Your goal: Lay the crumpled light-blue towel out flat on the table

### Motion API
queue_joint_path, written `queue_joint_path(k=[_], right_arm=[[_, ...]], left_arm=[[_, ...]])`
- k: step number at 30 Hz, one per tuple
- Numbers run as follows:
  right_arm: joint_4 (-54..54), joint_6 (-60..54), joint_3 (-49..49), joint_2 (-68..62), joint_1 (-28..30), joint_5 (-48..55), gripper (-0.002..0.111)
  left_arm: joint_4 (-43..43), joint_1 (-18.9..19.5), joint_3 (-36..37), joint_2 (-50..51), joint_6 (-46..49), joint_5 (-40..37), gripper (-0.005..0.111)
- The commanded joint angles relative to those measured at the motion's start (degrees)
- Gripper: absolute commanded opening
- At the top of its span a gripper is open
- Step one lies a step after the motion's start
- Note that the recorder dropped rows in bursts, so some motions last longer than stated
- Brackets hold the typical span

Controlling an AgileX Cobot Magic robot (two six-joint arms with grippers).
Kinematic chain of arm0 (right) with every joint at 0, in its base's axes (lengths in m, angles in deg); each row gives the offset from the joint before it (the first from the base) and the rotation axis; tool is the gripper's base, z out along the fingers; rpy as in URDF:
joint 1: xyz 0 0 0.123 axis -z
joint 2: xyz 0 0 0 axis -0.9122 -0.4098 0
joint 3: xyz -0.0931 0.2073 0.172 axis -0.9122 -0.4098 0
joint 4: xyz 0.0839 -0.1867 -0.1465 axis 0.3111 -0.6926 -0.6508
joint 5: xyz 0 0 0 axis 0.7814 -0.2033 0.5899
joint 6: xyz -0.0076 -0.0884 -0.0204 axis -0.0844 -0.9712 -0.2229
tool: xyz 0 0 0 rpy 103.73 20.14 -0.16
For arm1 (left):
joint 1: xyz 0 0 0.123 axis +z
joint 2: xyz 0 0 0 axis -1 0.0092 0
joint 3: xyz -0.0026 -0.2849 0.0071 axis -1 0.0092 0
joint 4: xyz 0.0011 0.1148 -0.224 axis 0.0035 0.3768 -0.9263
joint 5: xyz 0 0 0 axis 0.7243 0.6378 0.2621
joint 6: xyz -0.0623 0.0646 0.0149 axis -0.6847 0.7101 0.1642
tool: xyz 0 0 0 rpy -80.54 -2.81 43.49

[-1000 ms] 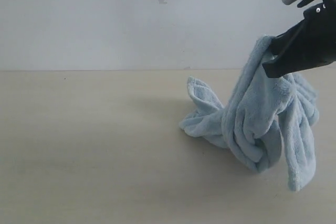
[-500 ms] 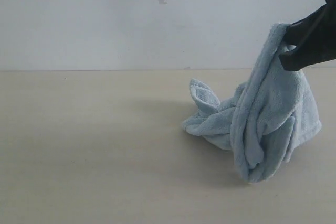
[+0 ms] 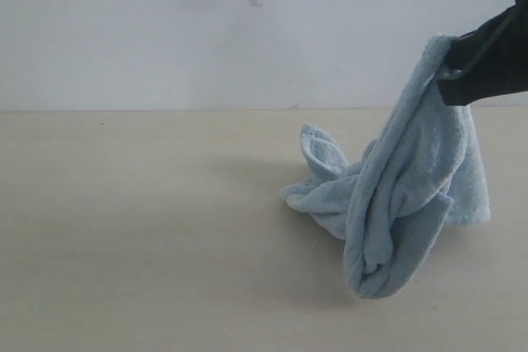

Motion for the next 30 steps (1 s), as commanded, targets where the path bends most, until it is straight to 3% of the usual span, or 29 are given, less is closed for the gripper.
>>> queue_joint_path(k=[1,2,6,8,9,11,16,20,25,30], right_arm=[[-0.04,1.23,0.18,0.43,0.07,-0.49,0.0],[-0.04,1.39,0.18,0.43,0.07,-0.49,0.0],[-0.04,1.61,0.18,0.43,0.07,-0.49,0.0],[-0.04,2.15,0.18,0.43,0.07,-0.49,0.0],[-0.04,2.65,0.18,0.43,0.07,-0.49,0.0],[0.17,2.87,0.18,0.43,0.07,-1.16,0.0],[0.36,3.14,0.18,0.43,0.07,-2.42,0.0],[1.72,3.14,0.18,0.43,0.07,-2.42,0.0],[2.54,3.14,0.18,0.04,0.07,-2.03,0.0],[3.02,3.14,0.18,-1.75,0.07,-2.14,0.0]], left_arm=[[-23.56,-0.48,-0.8,16.24,30.12,-4.57,0.004],[-31.57,-0.48,-2.07,23.45,42.3,-7.04,0.004],[-41.62,-0.48,-6.43,41.05,62.48,-13.95,0.009],[-47.6,-0.48,-10.15,53.83,72.63,-16.62,0.025],[-47.6,-0.48,-12.89,61.68,77.68,-21.17,0.039],[-47.6,-1.44,-17.28,74.06,79.7,-30.71,0.056],[-47.6,-6.74,-24.93,88.84,82.63,-33.42,0.058],[-47.6,-12.17,-31.25,95.02,82.89,-33.66,0.058],[-47.6,-19.97,-39.14,99.22,82.89,-24.72,0.058],[-47.6,-24.76,-45.92,102.02,82.89,-18.22,0.058]])
